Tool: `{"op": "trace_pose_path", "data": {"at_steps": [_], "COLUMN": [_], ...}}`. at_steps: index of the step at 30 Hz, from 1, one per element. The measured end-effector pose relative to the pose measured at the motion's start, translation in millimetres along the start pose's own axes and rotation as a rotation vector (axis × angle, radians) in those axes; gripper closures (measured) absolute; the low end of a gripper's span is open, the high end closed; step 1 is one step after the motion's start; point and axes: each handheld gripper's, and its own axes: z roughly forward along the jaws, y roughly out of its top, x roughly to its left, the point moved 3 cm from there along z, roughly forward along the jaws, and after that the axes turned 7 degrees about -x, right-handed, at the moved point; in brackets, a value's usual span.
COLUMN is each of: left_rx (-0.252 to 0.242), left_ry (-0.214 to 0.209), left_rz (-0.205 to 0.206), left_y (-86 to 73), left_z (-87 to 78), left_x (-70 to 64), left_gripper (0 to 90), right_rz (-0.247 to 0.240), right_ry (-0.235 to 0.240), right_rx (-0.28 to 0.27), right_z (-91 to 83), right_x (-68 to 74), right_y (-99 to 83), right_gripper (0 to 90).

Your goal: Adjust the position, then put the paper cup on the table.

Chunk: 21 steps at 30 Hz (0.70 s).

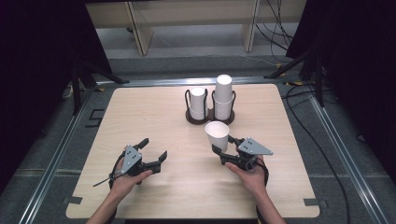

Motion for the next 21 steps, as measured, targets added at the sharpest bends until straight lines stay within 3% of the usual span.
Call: {"op": "trace_pose_path", "data": {"at_steps": [7,10,11,12,13,14,15,16,19,21], "left_rx": [-0.01,-0.018,-0.008,-0.031,-0.031,-0.018,-0.045,-0.034,-0.063,-0.059], "left_ry": [0.026,0.018,0.02,0.013,0.013,0.019,-0.003,-0.009,-0.052,-0.067], "left_rz": [-0.027,-0.035,-0.049,-0.05,-0.05,-0.053,-0.088,-0.106,-0.117,-0.121], "left_y": [-2.4,-3.6,-3.6,-3.3,-3.3,-2.0,3.5,8.2,22.2,25.0], "left_z": [-1.6,-1.7,-3.1,-2.1,-2.1,-4.5,-4.5,-6.2,-2.3,-0.8], "left_x": [1.9,2.4,1.8,1.8,1.8,1.4,0.4,-1.8,-10.6,-13.3], "left_gripper": [9.6,9.4,9.2,8.9,8.8,8.9,8.9,8.9,8.5,7.5], "right_rz": [0.02,-0.005,0.027,0.01,0.01,-0.023,0.0,0.01,0.033,0.021], "right_ry": [0.0,0.0,0.017,0.002,0.002,0.016,0.009,0.016,0.043,0.038], "right_rx": [-0.014,-0.025,-0.02,-0.022,-0.022,-0.035,-0.023,-0.026,-0.017,-0.012], "right_z": [-5.9,-4.5,-3.3,-2.8,-2.8,-0.2,0.2,1.1,5.2,6.9], "right_x": [2.3,3.2,5.7,5.7,5.7,5.3,7.6,9.5,15.6,15.7], "right_y": [-1.2,0.7,1.5,2.9,2.9,5.1,4.9,4.7,2.2,1.3], "right_gripper": [35.3,35.3,35.3,35.3,35.3,35.3,35.2,35.2,35.1,35.1]}}
